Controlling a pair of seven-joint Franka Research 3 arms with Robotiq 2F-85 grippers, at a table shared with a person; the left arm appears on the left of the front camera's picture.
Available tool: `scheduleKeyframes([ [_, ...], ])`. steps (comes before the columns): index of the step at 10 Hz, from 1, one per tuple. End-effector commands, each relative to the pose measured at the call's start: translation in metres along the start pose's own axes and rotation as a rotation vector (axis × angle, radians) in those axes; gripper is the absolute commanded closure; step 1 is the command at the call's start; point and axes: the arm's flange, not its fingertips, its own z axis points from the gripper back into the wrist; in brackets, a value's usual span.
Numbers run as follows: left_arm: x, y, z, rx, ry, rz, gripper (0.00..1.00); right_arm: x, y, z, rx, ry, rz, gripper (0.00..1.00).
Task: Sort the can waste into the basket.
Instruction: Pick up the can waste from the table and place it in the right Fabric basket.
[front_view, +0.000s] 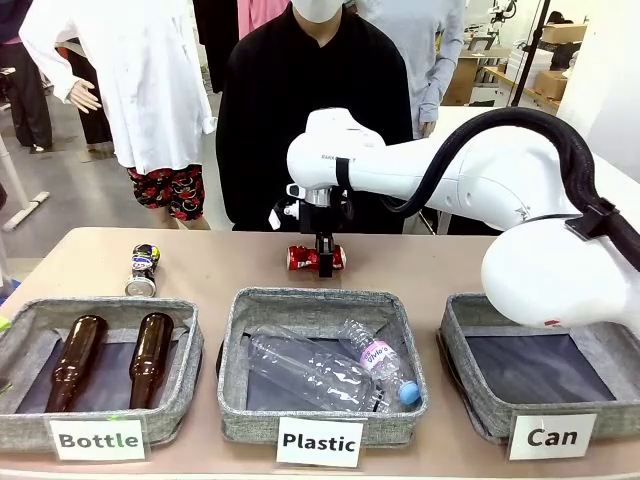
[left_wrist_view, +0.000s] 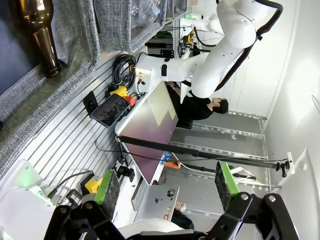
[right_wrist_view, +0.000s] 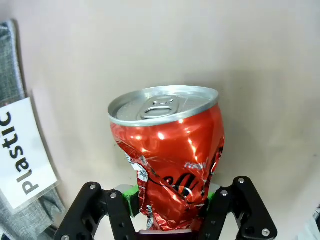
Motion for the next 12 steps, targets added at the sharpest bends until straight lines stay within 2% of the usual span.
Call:
scheduleKeyframes([
  [1, -0.003, 0.000, -0.001, -0.001, 0.002, -0.011, 0.00, -0.001, 0.011, 0.037, -0.031, -0.030, -0.041, 1.00],
  [2, -0.003, 0.000, -0.001, -0.001, 0.002, -0.011, 0.00, -0.009, 0.025, 0.061, -0.063, -0.073, -0.089, 1.00],
  [3, -0.003, 0.000, -0.001, -0.001, 0.002, -0.011, 0.00, -0.016, 0.043, 0.085, -0.041, -0.085, -0.109, 1.00],
  [5, -0.003, 0.000, -0.001, -0.001, 0.002, -0.011, 0.00, -0.041, 0.094, 0.136, 0.012, -0.063, -0.166, 1.00],
  [6, -0.003, 0.000, -0.001, -0.001, 0.002, -0.011, 0.00, -0.062, 0.115, 0.152, -0.003, -0.077, -0.143, 1.00],
  [8, -0.003, 0.000, -0.001, -0.001, 0.002, -0.011, 0.00, -0.115, 0.150, 0.161, -0.013, -0.026, -0.122, 1.00],
  [9, -0.003, 0.000, -0.001, -0.001, 0.002, -0.011, 0.00, -0.157, 0.166, 0.160, -0.039, -0.048, -0.078, 1.00],
  [12, -0.003, 0.000, -0.001, -0.001, 0.002, -0.011, 0.00, -0.264, 0.208, 0.132, -0.020, 0.054, 0.020, 1.00],
])
